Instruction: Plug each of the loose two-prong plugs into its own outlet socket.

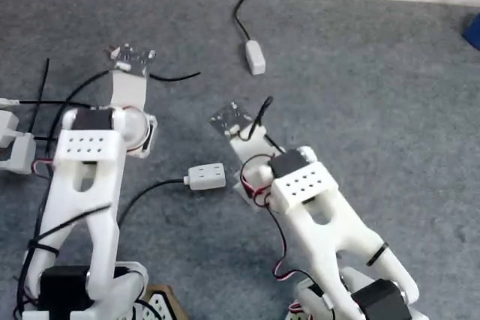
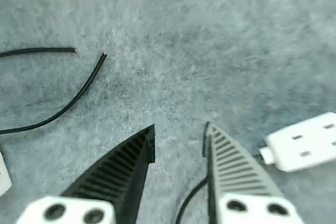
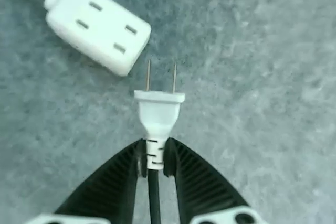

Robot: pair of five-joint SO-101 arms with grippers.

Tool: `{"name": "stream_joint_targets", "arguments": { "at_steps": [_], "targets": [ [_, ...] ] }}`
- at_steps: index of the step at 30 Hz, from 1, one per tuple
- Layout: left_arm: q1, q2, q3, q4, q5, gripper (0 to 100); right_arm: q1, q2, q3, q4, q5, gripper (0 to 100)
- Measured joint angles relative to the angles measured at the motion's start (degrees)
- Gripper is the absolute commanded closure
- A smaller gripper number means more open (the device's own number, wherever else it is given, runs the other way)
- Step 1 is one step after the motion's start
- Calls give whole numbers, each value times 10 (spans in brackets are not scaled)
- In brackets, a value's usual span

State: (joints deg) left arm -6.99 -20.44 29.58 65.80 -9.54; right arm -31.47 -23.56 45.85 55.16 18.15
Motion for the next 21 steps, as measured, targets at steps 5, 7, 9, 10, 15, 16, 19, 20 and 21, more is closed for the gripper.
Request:
{"name": "stream_joint_targets", "arguments": {
  "at_steps": [5, 7, 9, 10, 15, 16, 19, 20, 21],
  "targets": [
    [14, 0, -37, 50, 0, 790, -14, -4, 3, -21, 12, 993],
    [9, 0, -31, 50, 0, 790, -6, -4, 10, -21, 29, 993],
    [-5, 0, -13, 35, 0, 790, 11, -4, 20, -21, 33, 993],
    [-14, 0, -1, 23, 0, 790, 15, -4, 28, -21, 35, 993],
    [-65, 0, 75, -39, 0, 790, 19, -5, 72, -23, 41, 993],
    [-72, 0, 92, -53, 0, 790, 19, -5, 74, -23, 44, 993],
    [-84, 0, 131, -90, 0, 790, 19, -5, 82, -23, 60, 993],
    [-90, 0, 135, -96, 0, 790, 19, -3, 82, -23, 61, 993],
    [-94, 0, 136, -99, 0, 790, 20, 5, 81, -23, 61, 993]
  ]
}}
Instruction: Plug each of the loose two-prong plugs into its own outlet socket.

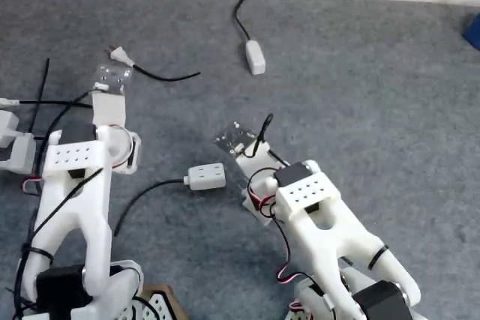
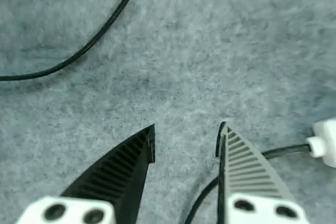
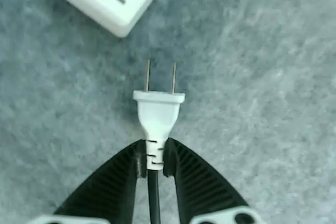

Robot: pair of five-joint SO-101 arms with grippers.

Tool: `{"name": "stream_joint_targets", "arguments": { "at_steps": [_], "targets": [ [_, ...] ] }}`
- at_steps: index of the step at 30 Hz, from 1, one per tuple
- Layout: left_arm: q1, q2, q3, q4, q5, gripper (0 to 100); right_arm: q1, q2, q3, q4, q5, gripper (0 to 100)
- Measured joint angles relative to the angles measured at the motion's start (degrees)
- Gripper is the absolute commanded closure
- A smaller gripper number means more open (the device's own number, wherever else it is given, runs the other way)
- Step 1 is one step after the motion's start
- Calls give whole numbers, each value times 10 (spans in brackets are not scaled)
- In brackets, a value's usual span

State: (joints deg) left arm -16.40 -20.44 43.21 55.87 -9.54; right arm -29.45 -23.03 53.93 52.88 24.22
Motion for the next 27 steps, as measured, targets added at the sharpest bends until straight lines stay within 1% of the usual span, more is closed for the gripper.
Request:
{"name": "stream_joint_targets", "arguments": {
  "at_steps": [3, 8, 19, 21, 24, 25, 26, 27],
  "targets": [
    [-6, 0, 0, -5, 0, 790, 1, 51, -4, 0, 0, 993],
    [-9, 0, 3, -7, 0, 790, 2, 132, -48, 5, 0, 992],
    [-10, 0, 4, -7, 0, 790, 3, 155, -71, 22, 2, 989],
    [-10, 0, 4, -7, 0, 790, 3, 156, -71, 22, 8, 941],
    [-10, 0, 4, -7, 0, 790, 1, 156, -71, 22, 18, 789],
    [-10, 0, 4, -7, 0, 790, 1, 156, -71, 22, 20, 764],
    [-10, 0, 4, -7, 0, 790, -1, 156, -71, 23, 23, 777],
    [-10, 0, 4, -7, 0, 790, -2, 156, -70, 23, 24, 818]
  ]
}}
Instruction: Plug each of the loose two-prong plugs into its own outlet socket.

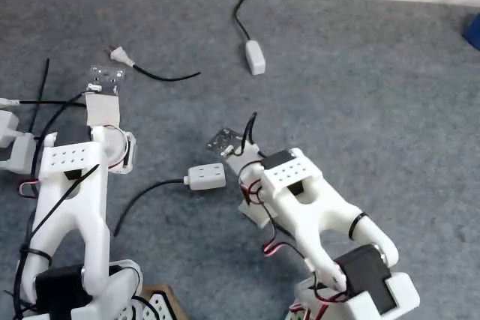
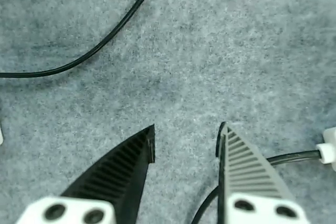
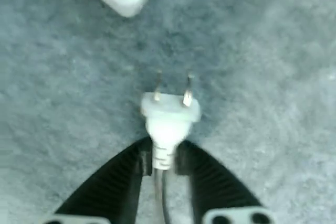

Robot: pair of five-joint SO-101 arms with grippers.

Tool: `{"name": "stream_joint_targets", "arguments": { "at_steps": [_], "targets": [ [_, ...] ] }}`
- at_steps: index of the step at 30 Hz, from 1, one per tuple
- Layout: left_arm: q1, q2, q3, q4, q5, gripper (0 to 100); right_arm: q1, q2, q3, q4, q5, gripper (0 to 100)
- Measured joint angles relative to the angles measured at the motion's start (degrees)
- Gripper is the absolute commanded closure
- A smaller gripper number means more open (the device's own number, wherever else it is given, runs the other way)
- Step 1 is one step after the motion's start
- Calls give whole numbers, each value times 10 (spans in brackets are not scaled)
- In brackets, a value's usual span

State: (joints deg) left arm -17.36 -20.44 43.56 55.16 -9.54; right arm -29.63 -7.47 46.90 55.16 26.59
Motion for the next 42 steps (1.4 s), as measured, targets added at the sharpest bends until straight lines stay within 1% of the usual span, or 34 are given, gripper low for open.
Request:
{"name": "stream_joint_targets", "arguments": {
  "at_steps": [2, 3, 5, 8, 16, 20, 22, 27, 30, 33, 35, 37, 39, 42],
  "targets": [
    [-7, 0, 0, 0, 0, 790, -1, 0, 0, 2, 4, 954],
    [-11, 0, 0, 0, 0, 790, -1, 0, 0, 2, 4, 998],
    [-12, 0, 0, 0, 0, 790, 0, 0, -1, 2, 4, 958],
    [-12, 0, 0, 0, 0, 790, 6, 0, -4, -4, 4, 995],
    [-12, 0, 0, 0, 0, 790, 7, 2, -8, 7, 1, 992],
    [-9, 0, -10, 0, 0, 789, 6, 4, -57, 45, -55, 992],
    [5, 0, -30, 4, 0, 787, 5, -4, -101, 72, -75, 992],
    [58, 0, -109, 69, 0, 784, -4, -38, -215, 117, -132, 992],
    [84, 0, -160, 108, 0, 726, -32, -65, -228, 118, -154, 992],
    [95, 0, -207, 149, 0, 667, -49, -101, -220, 84, -171, 992],
    [96, 0, -241, 173, 0, 643, -59, -135, -185, 45, -174, 992],
    [96, 0, -267, 198, -2, 634, -69, -176, -125, -9, -176, 992],
    [96, 0, -280, 216, -22, 634, -79, -217, -60, -61, -176, 992],
    [97, 0, -280, 226, -40, 631, -91, -273, 14, -105, -176, 992]
  ]
}}
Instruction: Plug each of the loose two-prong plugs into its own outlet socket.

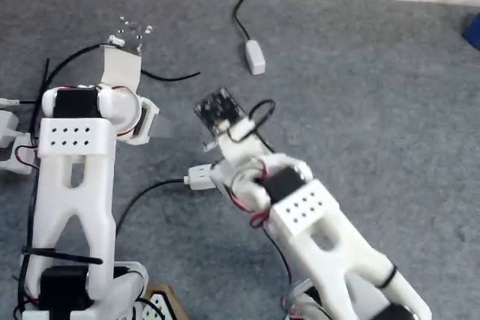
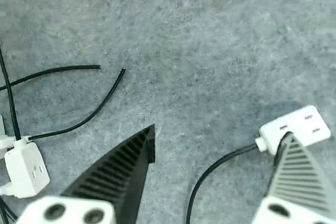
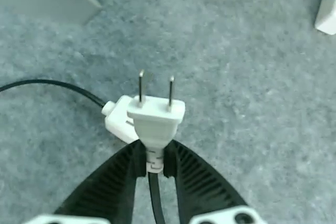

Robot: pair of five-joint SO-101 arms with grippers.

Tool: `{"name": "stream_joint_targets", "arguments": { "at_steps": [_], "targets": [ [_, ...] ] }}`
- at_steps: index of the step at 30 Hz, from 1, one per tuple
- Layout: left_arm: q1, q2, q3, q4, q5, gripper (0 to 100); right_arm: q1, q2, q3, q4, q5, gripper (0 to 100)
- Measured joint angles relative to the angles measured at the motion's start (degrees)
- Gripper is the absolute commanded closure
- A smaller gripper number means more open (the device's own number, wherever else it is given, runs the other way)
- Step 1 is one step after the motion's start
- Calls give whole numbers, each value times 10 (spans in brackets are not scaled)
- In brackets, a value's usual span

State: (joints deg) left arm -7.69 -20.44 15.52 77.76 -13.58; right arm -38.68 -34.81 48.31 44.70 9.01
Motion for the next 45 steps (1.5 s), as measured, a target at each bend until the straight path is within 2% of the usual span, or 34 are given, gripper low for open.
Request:
{"name": "stream_joint_targets", "arguments": {
  "at_steps": [3, 10, 16, 24, 32, 38, 45],
  "targets": [
    [11, 0, 0, 0, -4, 630, -5, -26, 18, -14, -1, 992],
    [108, -1, 0, 2, -26, 630, -8, -21, 25, -23, 4, 992],
    [143, -34, 0, 4, -28, 630, -11, 18, 32, -49, 8, 992],
    [138, -62, 39, 15, -29, 630, -11, 26, 32, -54, 9, 992],
    [114, -33, 204, -150, -32, 634, -32, -47, 32, 26, 2, 992],
    [105, -12, 206, -168, -33, 634, -42, -85, 32, 48, -1, 992],
    [62, -11, 199, -178, -33, 635, -52, -98, 32, 57, -1, 992]
  ]
}}
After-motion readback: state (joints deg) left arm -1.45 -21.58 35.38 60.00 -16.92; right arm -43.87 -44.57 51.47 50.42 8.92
